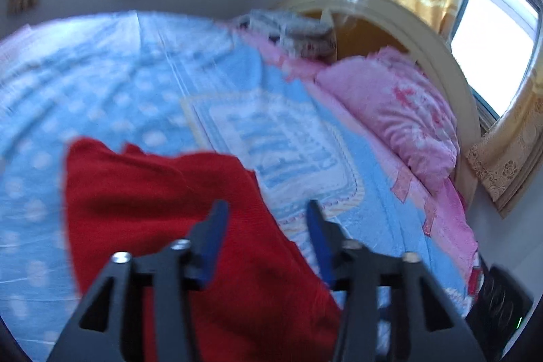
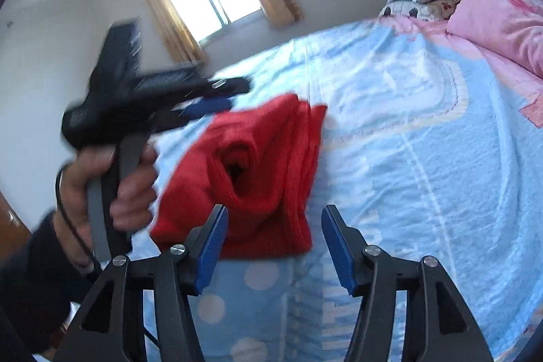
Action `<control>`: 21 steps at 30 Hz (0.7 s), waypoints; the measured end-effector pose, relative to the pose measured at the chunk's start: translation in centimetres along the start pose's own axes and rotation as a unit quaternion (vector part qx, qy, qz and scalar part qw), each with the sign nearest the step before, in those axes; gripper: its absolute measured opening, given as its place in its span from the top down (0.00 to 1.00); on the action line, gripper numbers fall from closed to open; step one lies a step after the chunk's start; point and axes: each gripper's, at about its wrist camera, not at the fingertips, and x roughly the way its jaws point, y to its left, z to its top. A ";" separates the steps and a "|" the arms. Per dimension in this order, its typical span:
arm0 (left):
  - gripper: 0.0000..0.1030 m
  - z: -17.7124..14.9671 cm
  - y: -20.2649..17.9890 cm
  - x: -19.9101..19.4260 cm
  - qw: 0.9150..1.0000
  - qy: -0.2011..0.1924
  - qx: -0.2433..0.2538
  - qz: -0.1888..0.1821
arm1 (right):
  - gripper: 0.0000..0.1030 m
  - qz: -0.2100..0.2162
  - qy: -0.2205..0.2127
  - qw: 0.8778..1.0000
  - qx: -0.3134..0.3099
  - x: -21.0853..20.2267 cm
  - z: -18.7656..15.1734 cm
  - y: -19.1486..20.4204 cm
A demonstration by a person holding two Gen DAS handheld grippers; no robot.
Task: Fold small clothes
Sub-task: 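Open the right tool while the left tool lays the fold down and opens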
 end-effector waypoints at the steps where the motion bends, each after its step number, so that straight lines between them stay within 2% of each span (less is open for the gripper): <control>1: 0.41 -0.7 0.3 -1.6 1.000 -0.012 0.012 0.019 | 0.43 -0.002 -0.005 1.000 -0.006 -0.1 0.3 0.3; 5: 0.27 -3.8 2.3 -5.1 0.995 -0.043 0.031 0.087 | 0.43 0.004 0.000 1.000 -0.030 0.8 1.9 1.5; 9: 0.26 -6.9 4.1 -6.4 0.990 -0.053 0.030 0.128 | 0.43 0.026 0.028 0.999 -0.036 3.5 4.8 2.5; 12: 0.26 -8.5 5.0 -5.7 0.992 -0.033 0.020 0.122 | 0.44 0.029 0.055 0.998 -0.027 6.7 7.4 2.6; 17: 0.24 -9.7 4.7 -4.6 0.993 -0.023 0.027 0.114 | 0.52 0.006 0.117 0.993 -0.007 12.5 9.6 1.4; 18: 0.19 -9.8 4.4 -4.6 0.993 -0.024 0.036 0.113 | 0.56 0.007 0.137 0.990 -0.006 13.8 9.5 1.1; 19: 0.16 -9.9 4.1 -4.4 0.992 -0.023 0.046 0.112 | 0.71 0.004 0.150 0.989 -0.006 14.6 9.3 0.9; 20: 0.11 -10.1 3.8 -4.3 0.992 -0.021 0.052 0.114 | 0.81 0.000 0.159 0.987 -0.009 15.4 9.2 0.8; 21: 0.10 -10.1 3.8 -4.1 0.992 -0.017 0.054 0.115 | 0.83 -0.003 0.160 0.987 -0.016 15.6 8.8 0.9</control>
